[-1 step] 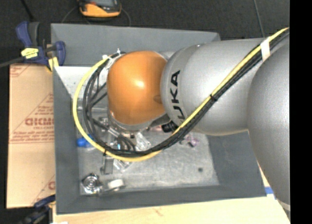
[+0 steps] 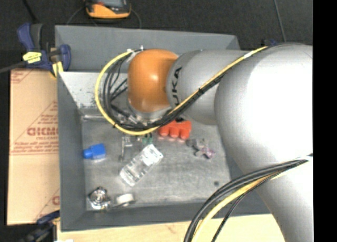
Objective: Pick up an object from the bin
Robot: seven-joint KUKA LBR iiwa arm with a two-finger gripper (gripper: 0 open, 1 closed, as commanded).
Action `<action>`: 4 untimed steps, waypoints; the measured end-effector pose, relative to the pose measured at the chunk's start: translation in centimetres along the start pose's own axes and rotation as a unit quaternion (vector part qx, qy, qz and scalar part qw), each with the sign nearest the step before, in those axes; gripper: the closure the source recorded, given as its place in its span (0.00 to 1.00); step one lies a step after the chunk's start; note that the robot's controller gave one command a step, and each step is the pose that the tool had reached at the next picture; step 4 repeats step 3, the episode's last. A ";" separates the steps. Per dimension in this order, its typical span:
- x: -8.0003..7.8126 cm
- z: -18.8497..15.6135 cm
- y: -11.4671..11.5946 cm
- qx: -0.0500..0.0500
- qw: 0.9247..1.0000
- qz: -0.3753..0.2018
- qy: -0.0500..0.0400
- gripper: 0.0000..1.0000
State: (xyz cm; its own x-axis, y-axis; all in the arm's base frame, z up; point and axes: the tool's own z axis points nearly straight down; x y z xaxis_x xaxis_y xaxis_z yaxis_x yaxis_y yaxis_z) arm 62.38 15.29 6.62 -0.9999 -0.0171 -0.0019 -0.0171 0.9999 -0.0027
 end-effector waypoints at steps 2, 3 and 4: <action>3.0 -0.6 7.3 -0.003 1.000 -0.028 -0.001 1.00; 3.6 -16.2 7.7 -0.003 0.999 -0.033 -0.005 1.00; 3.6 -16.2 7.7 -0.003 0.999 -0.033 -0.005 1.00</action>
Offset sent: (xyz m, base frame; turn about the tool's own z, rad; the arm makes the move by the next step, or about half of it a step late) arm -0.0328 0.0731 0.0038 -0.0592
